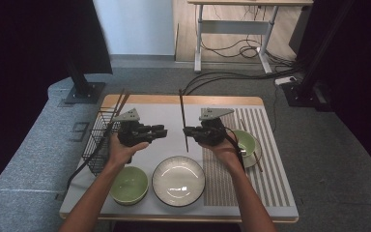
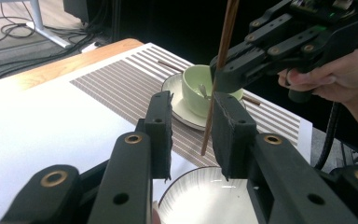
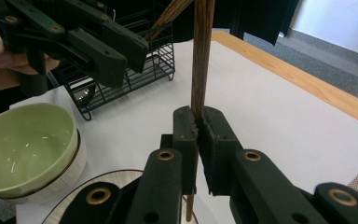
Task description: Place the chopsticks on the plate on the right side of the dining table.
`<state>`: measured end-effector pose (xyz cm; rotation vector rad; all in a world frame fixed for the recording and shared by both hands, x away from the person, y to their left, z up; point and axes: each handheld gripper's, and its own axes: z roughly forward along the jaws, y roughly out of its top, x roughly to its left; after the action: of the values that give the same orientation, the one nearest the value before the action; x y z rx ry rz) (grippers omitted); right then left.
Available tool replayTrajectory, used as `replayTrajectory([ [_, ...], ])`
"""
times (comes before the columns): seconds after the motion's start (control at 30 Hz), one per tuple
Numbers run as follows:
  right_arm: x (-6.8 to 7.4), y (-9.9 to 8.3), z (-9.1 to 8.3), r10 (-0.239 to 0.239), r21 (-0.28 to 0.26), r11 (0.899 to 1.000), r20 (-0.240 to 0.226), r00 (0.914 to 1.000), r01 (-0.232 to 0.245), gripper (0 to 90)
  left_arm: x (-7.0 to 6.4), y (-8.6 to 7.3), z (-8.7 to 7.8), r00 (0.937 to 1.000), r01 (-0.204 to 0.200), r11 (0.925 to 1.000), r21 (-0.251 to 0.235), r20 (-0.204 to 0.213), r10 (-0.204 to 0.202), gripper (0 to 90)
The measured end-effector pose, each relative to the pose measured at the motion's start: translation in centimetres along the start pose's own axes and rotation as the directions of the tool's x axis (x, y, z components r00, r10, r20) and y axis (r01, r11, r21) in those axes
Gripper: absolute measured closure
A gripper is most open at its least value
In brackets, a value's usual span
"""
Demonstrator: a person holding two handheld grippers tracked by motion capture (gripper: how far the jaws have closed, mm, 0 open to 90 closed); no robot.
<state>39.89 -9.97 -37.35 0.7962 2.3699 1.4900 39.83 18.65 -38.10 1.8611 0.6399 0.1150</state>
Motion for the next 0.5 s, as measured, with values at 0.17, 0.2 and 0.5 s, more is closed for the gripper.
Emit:
replayTrajectory([
  [0.17, -0.02, 0.03, -0.16, -0.001, -0.002, 1.000, 0.003, 1.0000, 0.001, 84.7, 0.08, -0.31, 0.19, 1.0000, 0.005, 1.0000, 0.004, 0.003, -0.005, 68.6],
  [0.2, -0.04, 0.02, -0.17, 0.000, -0.005, 1.000, 0.004, 1.0000, 0.000, 84.7, 0.08, -0.34, 0.23, 1.0000, 0.005, 1.0000, 0.006, 0.003, -0.005, 68.7],
  [0.5, -0.14, 0.32, -0.52, 0.007, -0.018, 1.000, 0.006, 1.0000, -0.007, 84.7, 0.09, -0.56, 0.53, 0.9999, 0.007, 0.9997, 0.024, 0.010, -0.007, 68.6],
])
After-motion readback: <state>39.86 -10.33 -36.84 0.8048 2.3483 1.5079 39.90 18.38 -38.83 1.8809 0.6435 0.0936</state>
